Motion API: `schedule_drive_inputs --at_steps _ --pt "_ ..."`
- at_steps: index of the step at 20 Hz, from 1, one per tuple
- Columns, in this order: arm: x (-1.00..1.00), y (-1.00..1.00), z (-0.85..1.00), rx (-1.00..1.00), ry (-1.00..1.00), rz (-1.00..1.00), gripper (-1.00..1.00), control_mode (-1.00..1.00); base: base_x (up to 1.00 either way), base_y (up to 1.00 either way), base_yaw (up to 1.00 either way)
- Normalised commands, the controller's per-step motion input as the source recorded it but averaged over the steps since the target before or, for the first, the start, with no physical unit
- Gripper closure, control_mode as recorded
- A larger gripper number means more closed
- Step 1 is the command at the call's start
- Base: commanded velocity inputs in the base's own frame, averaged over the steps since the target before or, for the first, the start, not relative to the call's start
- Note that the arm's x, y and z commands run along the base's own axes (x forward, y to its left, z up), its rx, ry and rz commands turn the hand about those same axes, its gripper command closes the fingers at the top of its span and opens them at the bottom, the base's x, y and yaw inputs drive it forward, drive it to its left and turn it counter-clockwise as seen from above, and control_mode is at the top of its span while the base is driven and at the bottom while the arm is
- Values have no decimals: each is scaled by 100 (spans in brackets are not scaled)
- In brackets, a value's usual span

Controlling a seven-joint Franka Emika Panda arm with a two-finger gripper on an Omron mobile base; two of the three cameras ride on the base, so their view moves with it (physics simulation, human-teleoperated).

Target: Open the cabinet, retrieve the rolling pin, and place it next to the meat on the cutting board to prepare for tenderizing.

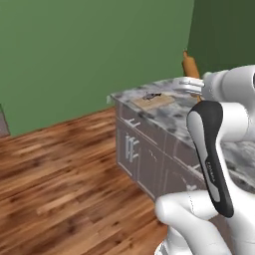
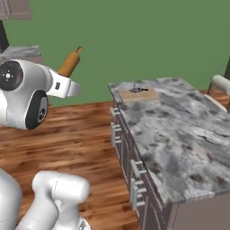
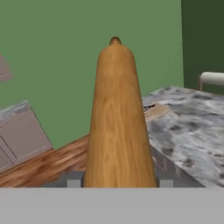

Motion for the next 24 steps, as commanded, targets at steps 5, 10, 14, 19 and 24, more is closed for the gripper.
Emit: schedule_drive_inputs --at_steps 5,10,14,19,24 --pt "0 0 0 0 0 0 100 100 33 84 -36" --pt "0 0 0 0 0 0 100 100 30 86 -37" --pt "0 0 0 0 0 0 100 100 36 79 -38" --pt "0 0 0 0 0 0 100 100 44 71 -40" --pt "0 0 0 0 0 0 100 100 42 66 -41"
